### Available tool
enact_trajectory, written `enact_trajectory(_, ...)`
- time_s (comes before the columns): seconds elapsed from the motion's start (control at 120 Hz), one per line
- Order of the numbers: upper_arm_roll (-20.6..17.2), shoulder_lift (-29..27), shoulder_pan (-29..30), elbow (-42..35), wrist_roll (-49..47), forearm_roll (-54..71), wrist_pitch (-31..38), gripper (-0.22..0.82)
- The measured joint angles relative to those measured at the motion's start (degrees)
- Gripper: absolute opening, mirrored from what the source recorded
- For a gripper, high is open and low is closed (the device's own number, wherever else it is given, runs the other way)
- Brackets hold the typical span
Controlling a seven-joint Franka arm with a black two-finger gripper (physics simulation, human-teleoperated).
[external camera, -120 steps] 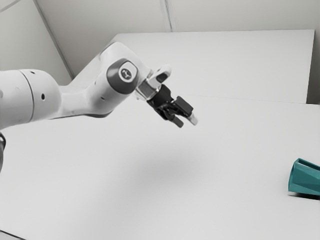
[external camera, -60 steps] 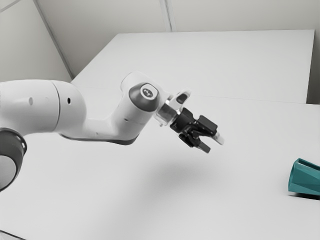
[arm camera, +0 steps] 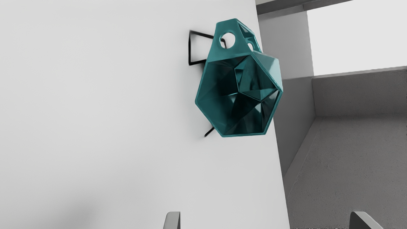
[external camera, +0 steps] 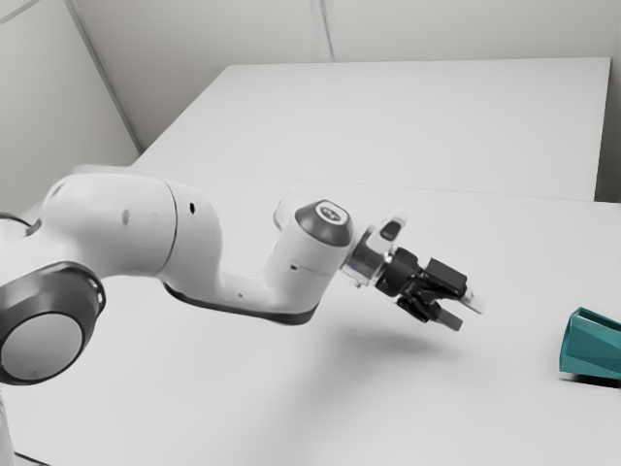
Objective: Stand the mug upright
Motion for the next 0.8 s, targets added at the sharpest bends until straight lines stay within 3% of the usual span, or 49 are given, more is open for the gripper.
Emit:
enact_trajectory(0.425,0.0,9.7,-4.4,12.1,7.3,-3.5,0.2,0.57)
enact_trajectory(0.8,0.0,14.3,-6.6,17.8,11.1,-6.5,0.0,0.57)
